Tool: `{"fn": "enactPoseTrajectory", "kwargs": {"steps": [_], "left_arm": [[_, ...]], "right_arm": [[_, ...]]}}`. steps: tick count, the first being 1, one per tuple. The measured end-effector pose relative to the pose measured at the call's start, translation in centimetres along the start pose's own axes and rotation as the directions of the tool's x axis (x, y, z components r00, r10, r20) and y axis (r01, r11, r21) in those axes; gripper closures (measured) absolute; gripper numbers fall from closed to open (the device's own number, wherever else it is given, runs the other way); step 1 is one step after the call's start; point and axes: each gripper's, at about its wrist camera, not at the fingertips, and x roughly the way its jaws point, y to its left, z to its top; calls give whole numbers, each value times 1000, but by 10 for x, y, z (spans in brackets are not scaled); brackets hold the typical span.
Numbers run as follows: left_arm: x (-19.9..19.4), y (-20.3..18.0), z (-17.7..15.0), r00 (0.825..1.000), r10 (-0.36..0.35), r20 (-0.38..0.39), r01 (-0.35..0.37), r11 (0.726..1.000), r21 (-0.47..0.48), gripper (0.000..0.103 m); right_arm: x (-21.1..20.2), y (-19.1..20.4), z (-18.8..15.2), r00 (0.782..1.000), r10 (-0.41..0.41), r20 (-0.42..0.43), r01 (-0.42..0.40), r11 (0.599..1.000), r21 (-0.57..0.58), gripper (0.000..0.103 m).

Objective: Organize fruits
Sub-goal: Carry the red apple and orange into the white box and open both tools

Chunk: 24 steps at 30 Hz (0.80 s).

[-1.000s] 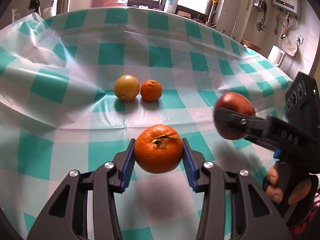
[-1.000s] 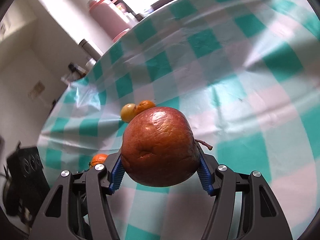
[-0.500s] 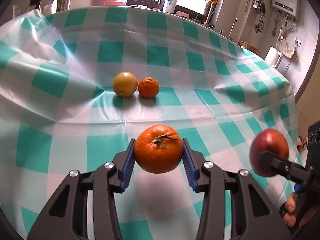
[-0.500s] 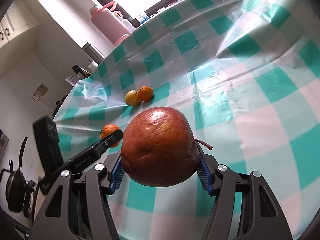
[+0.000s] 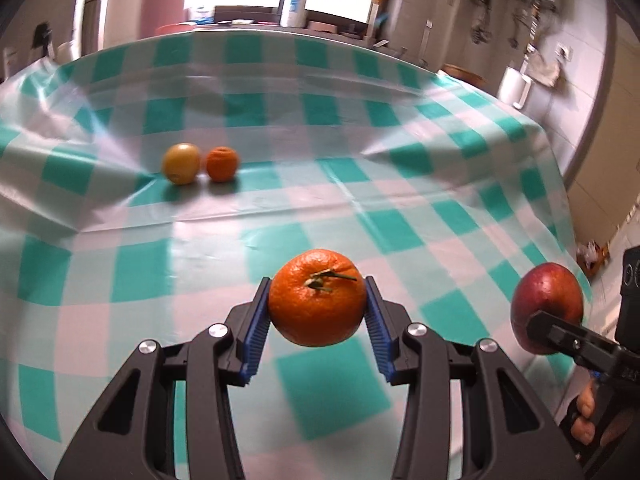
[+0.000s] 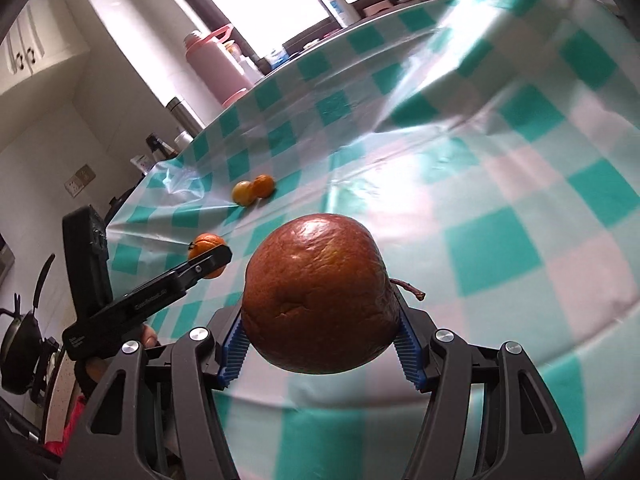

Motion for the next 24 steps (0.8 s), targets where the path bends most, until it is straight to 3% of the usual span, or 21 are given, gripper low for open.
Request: {"fn": "enactPoseTrajectory", "kwargs": {"steps": [12,18,24], "left_arm": [[8,-66,-16,997,-21,-70,29,994,108,58],[12,-95,-18,995,-34,-97,49,987,151,58],[2,-142,-25,994,-86,-74,101,965,242,58]], "right_arm": [[-56,-60,-19,992,49,117,-61,993,101,41],[-84,-77,-34,980,76,186,-93,992,86,41],[-115,-92,-44,960,88,266,-114,990,83,41]]}}
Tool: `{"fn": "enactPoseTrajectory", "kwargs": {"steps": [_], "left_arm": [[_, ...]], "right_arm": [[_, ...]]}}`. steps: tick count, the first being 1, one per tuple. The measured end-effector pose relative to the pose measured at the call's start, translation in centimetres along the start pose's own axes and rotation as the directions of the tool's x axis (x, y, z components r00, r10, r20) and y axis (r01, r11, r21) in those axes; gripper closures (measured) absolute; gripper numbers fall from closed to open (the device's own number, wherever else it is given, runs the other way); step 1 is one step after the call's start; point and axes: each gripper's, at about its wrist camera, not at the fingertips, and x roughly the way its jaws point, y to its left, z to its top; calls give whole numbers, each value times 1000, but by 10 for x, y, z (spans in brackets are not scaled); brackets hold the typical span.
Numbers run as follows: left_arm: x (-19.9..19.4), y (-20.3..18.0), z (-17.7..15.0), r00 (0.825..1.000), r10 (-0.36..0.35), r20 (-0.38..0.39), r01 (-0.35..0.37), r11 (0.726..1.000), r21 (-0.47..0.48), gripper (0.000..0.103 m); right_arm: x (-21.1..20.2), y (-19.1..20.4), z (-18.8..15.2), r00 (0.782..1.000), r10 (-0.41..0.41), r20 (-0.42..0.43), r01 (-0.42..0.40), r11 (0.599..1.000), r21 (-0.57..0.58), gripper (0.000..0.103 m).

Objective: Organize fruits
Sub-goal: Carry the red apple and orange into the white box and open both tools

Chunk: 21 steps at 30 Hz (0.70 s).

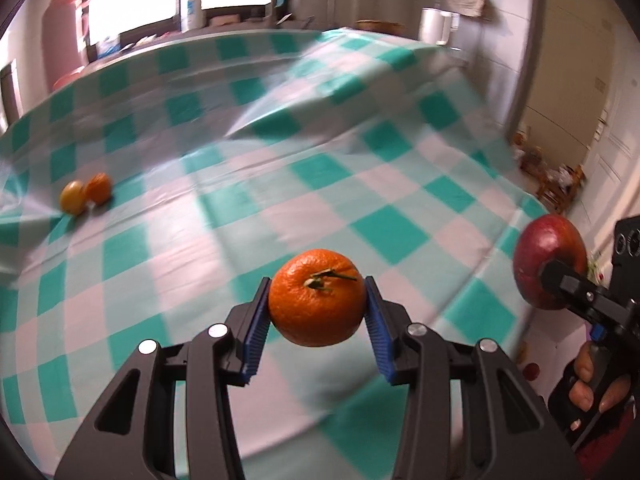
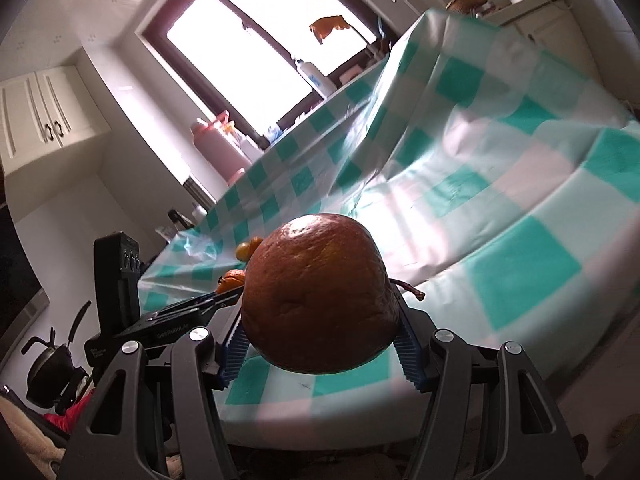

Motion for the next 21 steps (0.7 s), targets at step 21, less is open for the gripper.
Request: {"fn": "enactPoseTrajectory", "kwargs": {"steps": [21], "left_arm": [[29,-199,-49,965,-225,-133,261,824,503,58]], "right_arm": [[-94,-109,-30,853,-519,-56,522,849,81,41]]}}
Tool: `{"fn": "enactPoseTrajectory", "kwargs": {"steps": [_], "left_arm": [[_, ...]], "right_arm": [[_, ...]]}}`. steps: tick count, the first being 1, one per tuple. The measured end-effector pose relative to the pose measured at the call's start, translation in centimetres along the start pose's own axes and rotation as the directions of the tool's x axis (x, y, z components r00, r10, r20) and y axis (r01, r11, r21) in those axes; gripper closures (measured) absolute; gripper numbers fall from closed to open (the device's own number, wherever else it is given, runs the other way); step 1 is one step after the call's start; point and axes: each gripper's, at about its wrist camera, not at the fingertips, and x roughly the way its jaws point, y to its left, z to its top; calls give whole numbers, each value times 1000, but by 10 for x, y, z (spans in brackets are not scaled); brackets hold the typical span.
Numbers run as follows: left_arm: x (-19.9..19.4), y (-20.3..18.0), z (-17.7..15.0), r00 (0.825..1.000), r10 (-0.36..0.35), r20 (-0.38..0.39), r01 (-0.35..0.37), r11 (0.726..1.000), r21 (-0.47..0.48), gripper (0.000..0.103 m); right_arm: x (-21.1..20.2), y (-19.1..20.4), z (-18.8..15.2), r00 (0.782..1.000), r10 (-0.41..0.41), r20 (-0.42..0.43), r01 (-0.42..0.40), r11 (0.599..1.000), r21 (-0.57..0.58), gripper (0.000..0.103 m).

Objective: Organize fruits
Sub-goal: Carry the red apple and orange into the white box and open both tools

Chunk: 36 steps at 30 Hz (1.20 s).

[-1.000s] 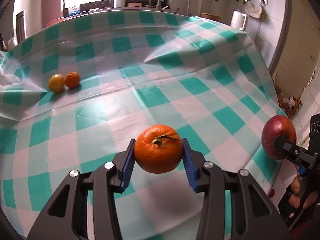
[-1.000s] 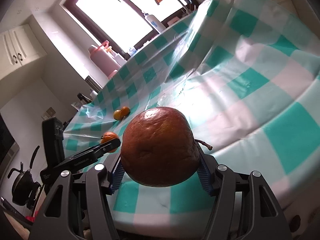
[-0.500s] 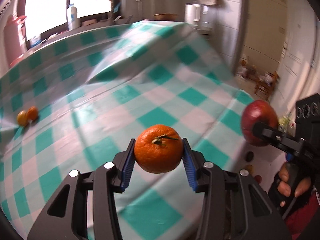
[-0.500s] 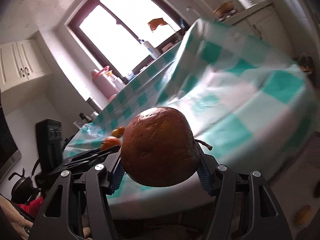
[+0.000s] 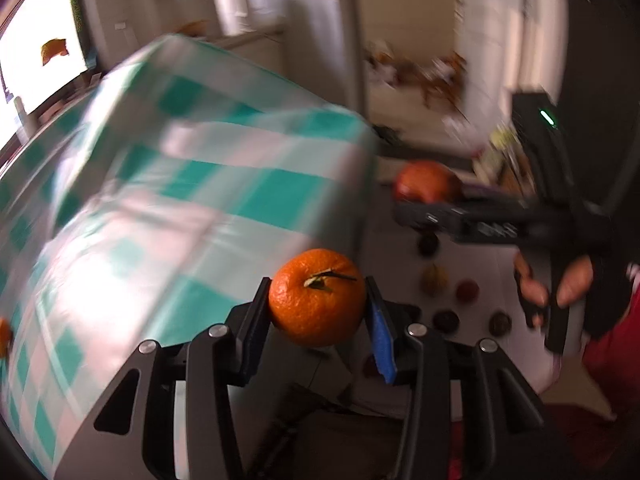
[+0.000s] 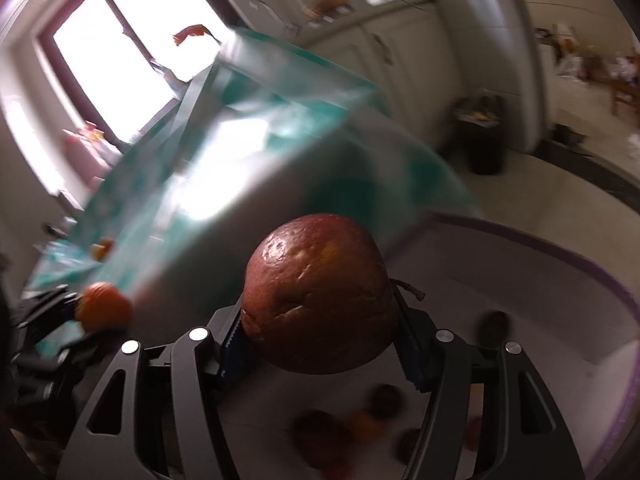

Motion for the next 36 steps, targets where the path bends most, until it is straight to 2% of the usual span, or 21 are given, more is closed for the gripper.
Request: {"fn": "enactPoseTrajectory", "kwargs": {"steps": [4,8,11,15,20,23,28,31,36], "left_arm": [[38,-39,-5,994,-70,-89,82,987,139,58],[72,-75,-18,975,-132,-180,175,953,247,58],[89,-102,-32,958,-168,-234,239,918,318,58],[104,-132,-50,936,-195,-294,307,860,408,58],[115,-150,-69,919,-176,-352,338,812,476,58],[118,-149,-72,916,-172,-363,339,817,467,58],[117,-144,-75,920,-166,-354,327,825,462,58],[114,-142,-77,926,-165,-339,317,827,465,56],[108,-149,-58,942,-153,-298,285,834,472,35]], "right_arm": [[24,-20,-11,986,-142,-90,141,990,-13,41],[57,-36,-24,957,-203,-210,207,978,-1,41],[74,-44,-32,937,-226,-265,236,972,4,41],[86,-45,-34,929,-238,-282,238,971,-34,41],[97,-43,-36,915,-279,-292,260,960,-101,41],[99,-45,-41,911,-284,-298,264,959,-105,41],[100,-43,-43,911,-278,-303,258,960,-108,41],[104,-44,-44,904,-288,-316,265,957,-115,41],[113,-48,-38,898,-294,-328,276,956,-102,40]]}}
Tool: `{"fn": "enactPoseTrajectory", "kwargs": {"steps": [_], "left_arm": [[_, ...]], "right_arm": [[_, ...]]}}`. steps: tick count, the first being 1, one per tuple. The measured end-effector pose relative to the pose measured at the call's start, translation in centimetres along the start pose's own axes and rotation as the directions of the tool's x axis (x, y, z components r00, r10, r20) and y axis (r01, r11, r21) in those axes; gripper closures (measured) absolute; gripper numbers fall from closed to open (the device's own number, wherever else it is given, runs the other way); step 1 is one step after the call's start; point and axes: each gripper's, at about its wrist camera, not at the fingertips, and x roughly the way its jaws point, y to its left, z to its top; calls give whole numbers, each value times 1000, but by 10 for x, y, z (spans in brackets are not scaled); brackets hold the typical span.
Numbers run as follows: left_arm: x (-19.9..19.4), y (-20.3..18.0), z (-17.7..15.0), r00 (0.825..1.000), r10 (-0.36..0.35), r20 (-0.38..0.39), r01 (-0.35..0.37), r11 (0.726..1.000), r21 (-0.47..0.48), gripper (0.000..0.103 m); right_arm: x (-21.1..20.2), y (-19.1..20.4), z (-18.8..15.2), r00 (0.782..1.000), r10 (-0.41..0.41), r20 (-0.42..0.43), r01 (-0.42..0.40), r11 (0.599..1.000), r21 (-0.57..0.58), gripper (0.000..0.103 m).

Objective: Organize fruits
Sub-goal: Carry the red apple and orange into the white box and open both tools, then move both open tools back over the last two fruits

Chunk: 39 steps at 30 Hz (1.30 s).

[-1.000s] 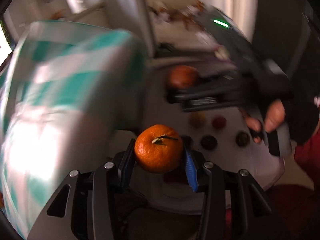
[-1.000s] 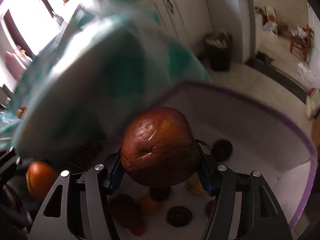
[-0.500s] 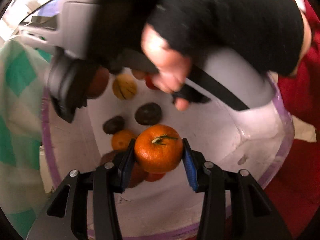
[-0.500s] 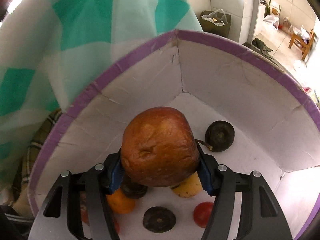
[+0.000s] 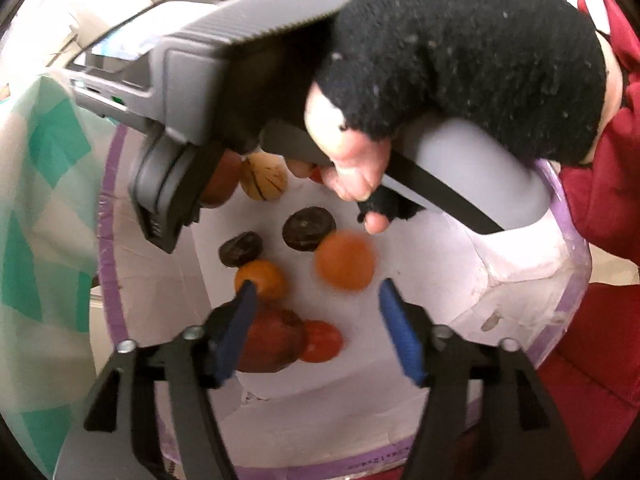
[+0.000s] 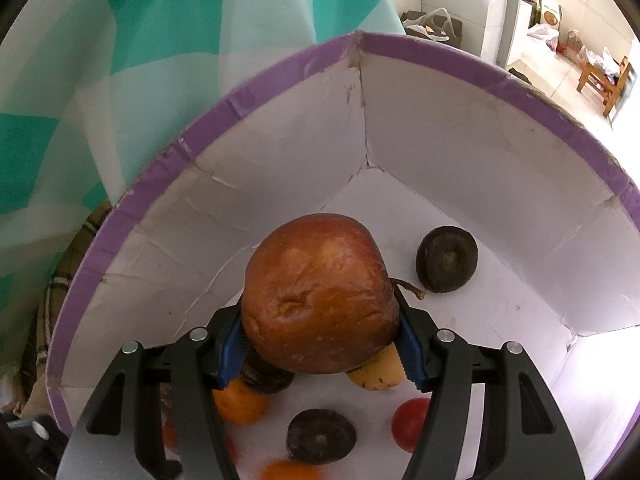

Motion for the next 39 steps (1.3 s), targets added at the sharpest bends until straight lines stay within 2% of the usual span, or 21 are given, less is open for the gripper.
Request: {"fn": "enactPoseTrajectory", "kwargs": {"steps": [2,3,5,7,9,11,13,14,15,16,18,21,22,23,26,27,31,34,36,38,39], "left_arm": [[-4,1,-1,1000,0,16,0,1000,-15,26],[-7,2,-1,1000,2,27,-2,1000,-18,25],[-15,3,-2,998,18,61,-16,1000,-22,22],[-28,5,-2,991,70,114,-67,997,-27,22],[-46,12,-4,975,131,179,-123,991,-55,22],[-71,27,-6,945,210,249,-183,975,-125,21],[-100,49,-8,906,284,313,-221,950,-221,20],[-116,61,-11,884,317,344,-230,935,-272,16],[-140,77,-19,845,375,381,-246,906,-345,14],[-155,86,-26,819,415,397,-258,884,-390,9],[-193,116,-51,750,516,414,-277,814,-511,3],[-228,154,-93,706,600,376,-272,720,-638,2],[-238,171,-117,699,632,335,-269,667,-695,2],[-246,183,-134,699,650,298,-269,625,-733,2],[-256,217,-196,701,699,142,-288,460,-840,2],[-260,227,-223,702,707,85,-289,391,-874,2],[-283,243,-301,707,705,-50,-281,216,-935,2],[-288,250,-348,706,692,-151,-318,120,-940,2],[-289,260,-372,709,659,-251,-378,54,-924,2],[-283,274,-395,716,623,-315,-411,11,-912,2],[-280,283,-405,726,603,-331,-410,-6,-912,2]], "right_arm": [[-1,1,3,1000,0,9,0,1000,6,37],[-3,1,1,1000,5,20,-5,1000,11,29],[-12,-1,4,998,30,56,-31,999,35,26],[-25,-3,8,994,35,101,-40,998,57,26],[-41,-5,12,988,29,153,-40,997,68,26],[-65,-9,17,973,33,226,-53,995,84,24],[-89,-13,23,955,30,295,-62,993,99,22],[-99,-14,25,946,29,323,-65,993,102,22],[-113,-14,28,932,31,362,-73,992,102,21],[-122,-14,30,922,34,385,-78,992,101,21],[-144,-9,33,893,52,447,-104,990,92,19],[-168,3,38,853,104,511,-152,987,53,15],[-177,12,40,835,129,535,-166,986,22,15],[-183,21,41,824,145,548,-172,985,-1,15],[-195,57,47,801,208,561,-201,977,-76,15],[-195,71,46,800,231,554,-210,972,-101,15],[-194,138,51,817,303,490,-207,948,-242,15],[-189,190,44,833,337,438,-190,919,-346,15],[-186,219,37,841,362,402,-191,894,-405,15],[-179,255,36,852,390,350,-200,860,-470,15],[-176,267,36,857,395,331,-202,849,-489,15]]}}
